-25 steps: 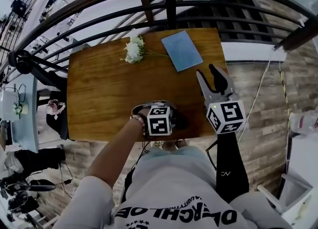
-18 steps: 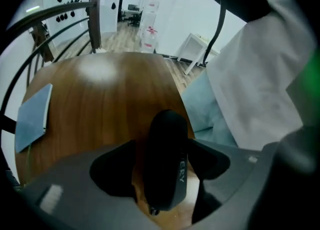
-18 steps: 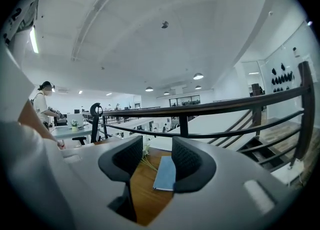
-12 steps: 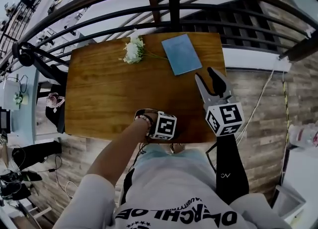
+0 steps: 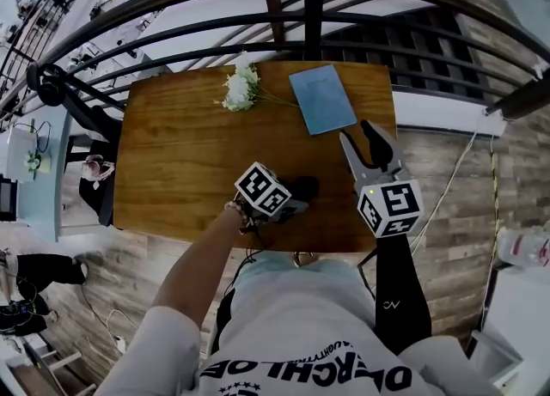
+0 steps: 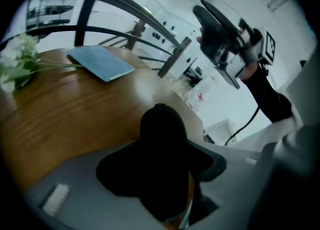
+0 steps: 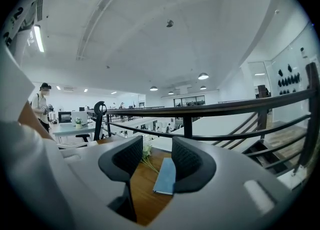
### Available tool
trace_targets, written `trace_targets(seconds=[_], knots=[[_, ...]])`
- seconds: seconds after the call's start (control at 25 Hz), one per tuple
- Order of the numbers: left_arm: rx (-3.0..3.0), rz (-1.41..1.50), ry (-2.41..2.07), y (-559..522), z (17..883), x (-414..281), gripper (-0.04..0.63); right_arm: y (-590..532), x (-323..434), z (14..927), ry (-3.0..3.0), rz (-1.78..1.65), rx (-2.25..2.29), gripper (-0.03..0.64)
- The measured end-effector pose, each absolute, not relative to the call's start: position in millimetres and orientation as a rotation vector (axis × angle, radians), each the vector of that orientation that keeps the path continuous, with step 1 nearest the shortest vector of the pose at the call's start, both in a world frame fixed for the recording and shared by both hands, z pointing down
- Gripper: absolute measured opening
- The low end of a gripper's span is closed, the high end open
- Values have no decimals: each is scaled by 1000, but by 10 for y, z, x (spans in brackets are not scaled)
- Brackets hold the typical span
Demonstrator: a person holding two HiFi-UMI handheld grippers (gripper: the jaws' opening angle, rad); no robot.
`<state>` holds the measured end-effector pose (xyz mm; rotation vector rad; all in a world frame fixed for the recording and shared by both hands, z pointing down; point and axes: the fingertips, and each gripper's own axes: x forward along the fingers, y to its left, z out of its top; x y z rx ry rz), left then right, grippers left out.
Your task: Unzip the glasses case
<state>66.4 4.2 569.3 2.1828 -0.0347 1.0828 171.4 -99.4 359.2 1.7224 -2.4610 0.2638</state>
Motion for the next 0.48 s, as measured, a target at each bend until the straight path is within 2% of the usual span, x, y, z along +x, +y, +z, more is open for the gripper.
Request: trace_targets(seconds=[0.28,0.48], knots=[[1824,337,-375,-557,5612,507,273,-1063,1602,3692,-2459,283,1688,212],[1716,156,-688,-847,5839,184,279,-1120,1515,3763,-2456,290,1656,212]])
